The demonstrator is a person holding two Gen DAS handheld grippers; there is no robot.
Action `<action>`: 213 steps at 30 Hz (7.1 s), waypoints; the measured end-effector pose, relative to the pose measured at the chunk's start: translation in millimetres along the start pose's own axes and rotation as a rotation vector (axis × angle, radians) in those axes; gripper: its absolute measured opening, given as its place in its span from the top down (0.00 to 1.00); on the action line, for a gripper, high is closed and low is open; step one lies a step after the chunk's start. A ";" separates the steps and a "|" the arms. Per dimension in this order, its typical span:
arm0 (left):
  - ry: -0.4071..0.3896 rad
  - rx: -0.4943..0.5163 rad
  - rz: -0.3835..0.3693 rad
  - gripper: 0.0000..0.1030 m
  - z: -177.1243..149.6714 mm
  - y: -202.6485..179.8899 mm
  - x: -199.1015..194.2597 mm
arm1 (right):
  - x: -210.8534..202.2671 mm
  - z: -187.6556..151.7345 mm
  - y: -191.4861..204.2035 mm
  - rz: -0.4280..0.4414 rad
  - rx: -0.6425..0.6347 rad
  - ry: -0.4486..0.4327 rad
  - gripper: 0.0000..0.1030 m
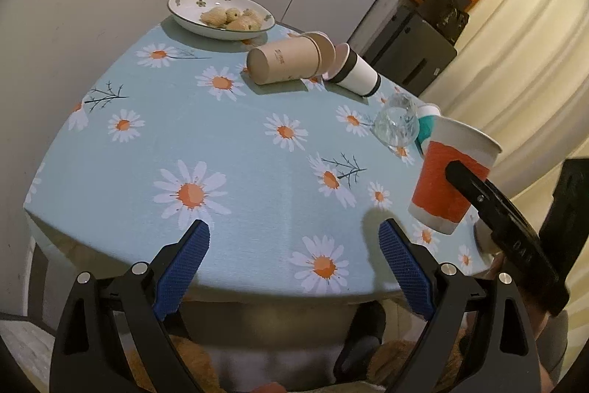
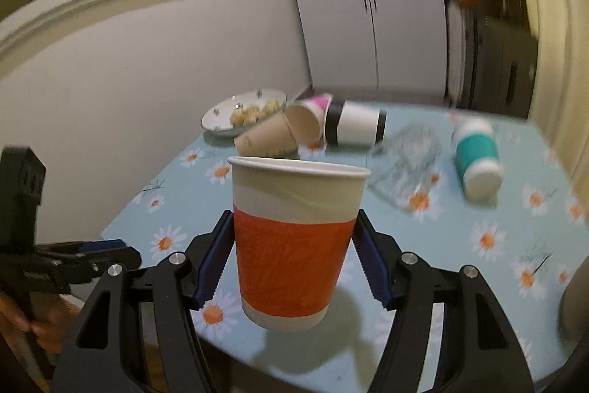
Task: Flip cup upright
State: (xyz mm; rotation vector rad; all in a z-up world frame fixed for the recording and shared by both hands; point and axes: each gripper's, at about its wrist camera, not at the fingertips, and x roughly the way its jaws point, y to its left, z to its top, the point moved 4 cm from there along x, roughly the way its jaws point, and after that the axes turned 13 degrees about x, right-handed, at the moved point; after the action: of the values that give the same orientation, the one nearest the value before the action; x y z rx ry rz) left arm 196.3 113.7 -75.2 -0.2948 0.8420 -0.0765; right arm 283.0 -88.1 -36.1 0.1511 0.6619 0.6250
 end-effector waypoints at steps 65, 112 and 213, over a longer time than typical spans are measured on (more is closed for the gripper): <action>-0.013 -0.051 0.047 0.12 0.0 16.9 1.1 | -10.1 -65.6 -5.8 -0.276 -0.083 -0.316 0.05; -0.294 0.416 0.108 0.06 -104.0 -114.2 -100.2 | -209.9 -96.4 -27.3 -0.212 -0.037 -0.276 0.05; -0.276 0.429 0.087 0.06 -115.4 -118.3 -95.5 | -184.1 -108.7 -28.2 -0.247 -0.044 -0.157 0.05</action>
State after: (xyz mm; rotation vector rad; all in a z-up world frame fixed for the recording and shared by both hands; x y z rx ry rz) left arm 52.6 -8.2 -44.6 0.1332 0.5452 -0.1298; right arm 116.9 -225.6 -33.4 0.0745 0.5050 0.3855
